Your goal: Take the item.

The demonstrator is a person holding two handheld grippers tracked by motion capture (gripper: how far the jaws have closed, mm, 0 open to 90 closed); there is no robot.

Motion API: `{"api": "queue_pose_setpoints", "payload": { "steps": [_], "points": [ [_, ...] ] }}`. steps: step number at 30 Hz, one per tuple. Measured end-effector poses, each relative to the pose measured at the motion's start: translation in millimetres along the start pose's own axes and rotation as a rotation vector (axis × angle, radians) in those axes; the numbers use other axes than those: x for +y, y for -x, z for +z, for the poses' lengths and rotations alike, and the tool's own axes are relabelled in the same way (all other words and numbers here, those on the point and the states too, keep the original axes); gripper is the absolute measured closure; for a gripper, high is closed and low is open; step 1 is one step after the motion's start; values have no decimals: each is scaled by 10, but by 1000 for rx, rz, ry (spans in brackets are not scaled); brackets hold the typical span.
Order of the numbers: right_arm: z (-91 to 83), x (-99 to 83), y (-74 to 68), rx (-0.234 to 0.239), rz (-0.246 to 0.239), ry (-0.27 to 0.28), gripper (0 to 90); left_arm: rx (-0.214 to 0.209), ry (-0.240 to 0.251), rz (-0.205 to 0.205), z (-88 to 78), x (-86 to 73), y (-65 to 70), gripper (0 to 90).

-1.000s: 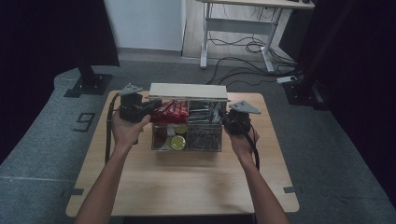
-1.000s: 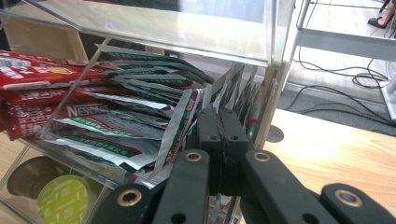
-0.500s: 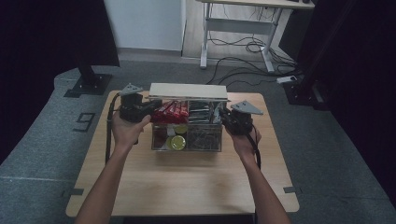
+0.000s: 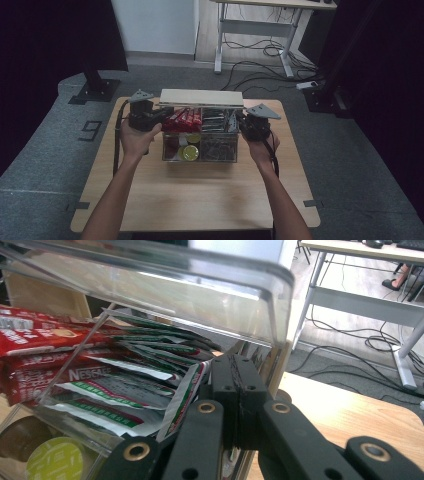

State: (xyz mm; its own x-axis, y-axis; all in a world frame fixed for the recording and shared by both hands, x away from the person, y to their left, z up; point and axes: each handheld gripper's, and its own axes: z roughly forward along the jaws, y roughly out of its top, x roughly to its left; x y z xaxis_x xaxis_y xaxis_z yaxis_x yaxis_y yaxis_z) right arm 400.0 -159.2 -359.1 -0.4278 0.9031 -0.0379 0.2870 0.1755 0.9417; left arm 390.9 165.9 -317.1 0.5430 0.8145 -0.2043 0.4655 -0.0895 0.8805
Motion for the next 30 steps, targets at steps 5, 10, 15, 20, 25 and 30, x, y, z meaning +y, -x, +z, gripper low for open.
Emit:
{"api": "queue_pose_setpoints", "payload": {
  "steps": [5, 10, 15, 20, 25, 30],
  "points": [
    [-34, -2, 20, 8, 22, 4, 893, 2, 0, -1, 5, -1, -3, 900],
    [-107, 12, 32, 14, 29, 24, 894, 4, -5, 1, 8, 4, -2, 900],
    [-166, 25, 52, 24, 31, 26, 893, 7, -5, 1, 19, -1, -7, 900],
    [-116, -10, 45, 64, 55, 11, 818, 10, -5, 1, 24, -3, -1, 900],
    [-27, -38, -44, 75, 46, -9, 774, 9, -3, 2, 28, -1, 6, 900],
    [21, -49, -81, 71, 41, -23, 743, 11, -3, 4, 20, -5, 0, 900]
  ]
}}
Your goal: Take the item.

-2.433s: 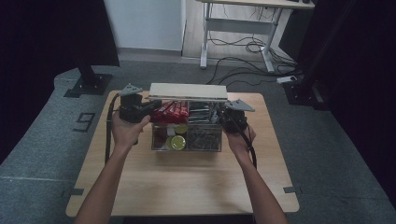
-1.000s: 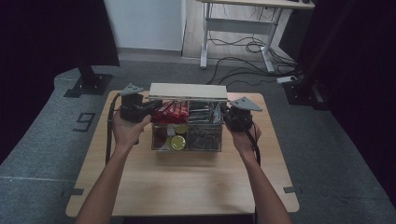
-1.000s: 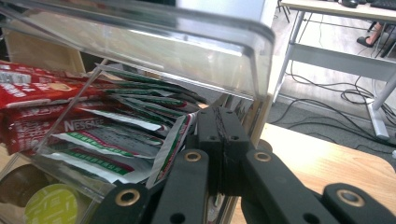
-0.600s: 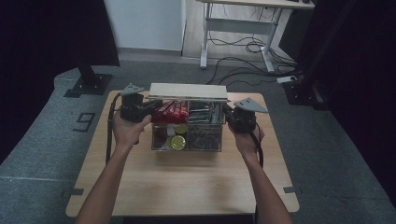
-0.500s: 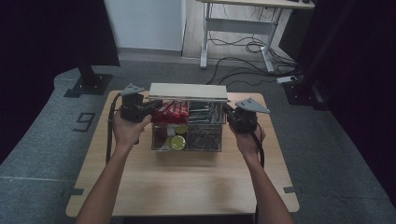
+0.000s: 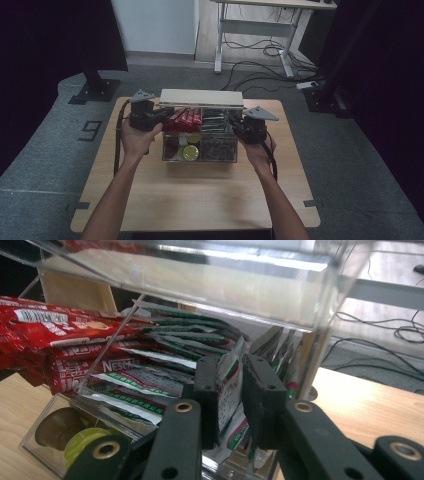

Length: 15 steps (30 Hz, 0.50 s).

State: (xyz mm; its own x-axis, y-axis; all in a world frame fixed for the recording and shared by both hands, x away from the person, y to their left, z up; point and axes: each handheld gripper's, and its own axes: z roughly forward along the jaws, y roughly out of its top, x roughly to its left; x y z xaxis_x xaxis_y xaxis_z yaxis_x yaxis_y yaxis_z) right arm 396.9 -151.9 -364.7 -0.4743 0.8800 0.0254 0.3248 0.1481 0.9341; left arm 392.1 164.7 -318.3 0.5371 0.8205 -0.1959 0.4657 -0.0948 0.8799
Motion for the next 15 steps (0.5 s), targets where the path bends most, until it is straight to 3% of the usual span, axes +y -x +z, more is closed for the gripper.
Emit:
{"api": "queue_pose_setpoints", "payload": {
  "steps": [4, 15],
  "points": [
    [-52, 29, -13, -2, 13, 32, 731, 1, 0, 0, -3, -6, 3, 900],
    [78, -55, -49, -12, -9, -44, 769, -1, 0, -3, 8, -4, 9, 900]
  ]
}}
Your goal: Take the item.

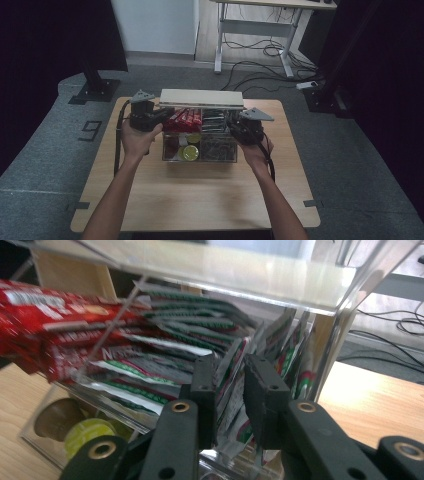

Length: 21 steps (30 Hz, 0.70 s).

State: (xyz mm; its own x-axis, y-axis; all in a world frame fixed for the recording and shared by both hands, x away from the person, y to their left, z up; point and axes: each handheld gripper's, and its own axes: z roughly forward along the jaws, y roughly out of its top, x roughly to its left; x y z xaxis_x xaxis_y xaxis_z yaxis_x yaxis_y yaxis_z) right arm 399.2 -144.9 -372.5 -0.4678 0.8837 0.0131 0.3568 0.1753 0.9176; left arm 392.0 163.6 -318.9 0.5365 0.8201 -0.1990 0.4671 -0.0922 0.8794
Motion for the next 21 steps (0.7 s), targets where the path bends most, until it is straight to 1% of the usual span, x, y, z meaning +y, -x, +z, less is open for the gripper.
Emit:
{"api": "queue_pose_setpoints", "payload": {
  "steps": [1, 2, 3, 4, 7, 10, 11, 14, 21],
  "points": [
    [8, -4, 2, -3, 4, -5, 788, 0, -1, 0, 2, 2, 0, 900],
    [17, -7, 11, -3, 10, -14, 825, 0, 0, 0, 3, 3, 1, 900],
    [18, -7, 17, -6, 9, -20, 864, 0, -1, 0, 4, 4, 1, 900],
    [14, -6, 23, -15, 7, -23, 885, 0, -1, 0, 5, 4, 1, 900],
    [-35, 2, 43, -19, 20, -2, 893, -1, -2, 1, 11, 4, 3, 900],
    [-140, 25, 66, -14, 33, 36, 894, 1, -4, 1, 12, 6, 5, 900],
    [-165, 29, 73, -12, 34, 40, 895, 1, -4, 1, 11, 6, 5, 900],
    [-268, 23, 108, 11, 50, 58, 895, 2, -3, 0, 5, 8, 6, 900],
    [-470, -12, 167, 25, 63, 115, 895, 4, -3, 0, 7, 10, 9, 900]
  ]
}}
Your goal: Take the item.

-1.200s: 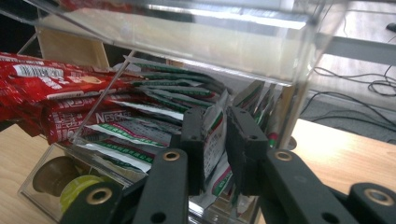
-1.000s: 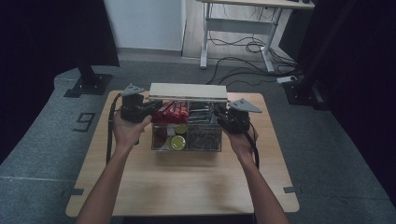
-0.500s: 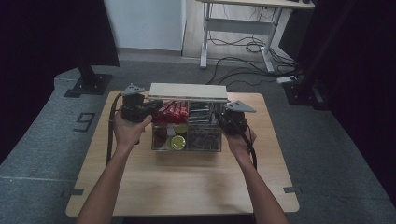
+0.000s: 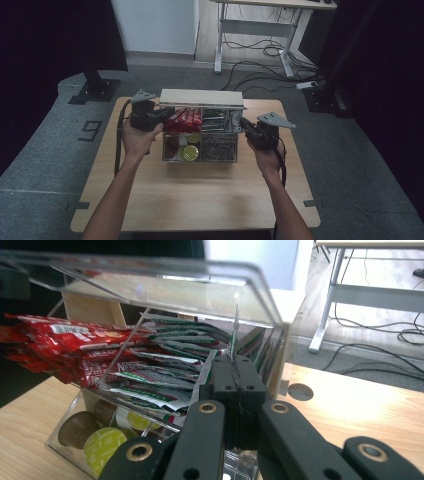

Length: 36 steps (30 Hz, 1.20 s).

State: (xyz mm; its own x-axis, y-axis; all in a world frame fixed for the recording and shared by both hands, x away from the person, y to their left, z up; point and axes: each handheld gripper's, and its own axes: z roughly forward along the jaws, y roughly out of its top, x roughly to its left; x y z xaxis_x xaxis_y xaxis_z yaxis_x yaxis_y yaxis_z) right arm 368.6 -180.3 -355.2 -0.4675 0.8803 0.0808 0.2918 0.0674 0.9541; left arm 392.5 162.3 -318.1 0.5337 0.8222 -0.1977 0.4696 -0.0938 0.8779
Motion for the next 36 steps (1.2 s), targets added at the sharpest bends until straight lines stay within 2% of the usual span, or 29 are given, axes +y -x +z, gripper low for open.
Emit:
{"api": "queue_pose_setpoints", "payload": {
  "steps": [8, 19, 29, 36],
  "points": [
    [-208, 17, 87, 27, 28, 47, 895, 1, 1, 1, 1, 2, 1, 900],
    [-449, -21, 173, 41, 31, 86, 895, 2, 0, -2, 17, 0, 10, 900],
    [-593, -191, 288, 34, 39, 90, 896, 3, -2, 6, 19, 6, 36, 900],
    [-632, -362, 387, 21, 54, 69, 896, -1, -2, 6, 30, 6, 49, 900]
  ]
}}
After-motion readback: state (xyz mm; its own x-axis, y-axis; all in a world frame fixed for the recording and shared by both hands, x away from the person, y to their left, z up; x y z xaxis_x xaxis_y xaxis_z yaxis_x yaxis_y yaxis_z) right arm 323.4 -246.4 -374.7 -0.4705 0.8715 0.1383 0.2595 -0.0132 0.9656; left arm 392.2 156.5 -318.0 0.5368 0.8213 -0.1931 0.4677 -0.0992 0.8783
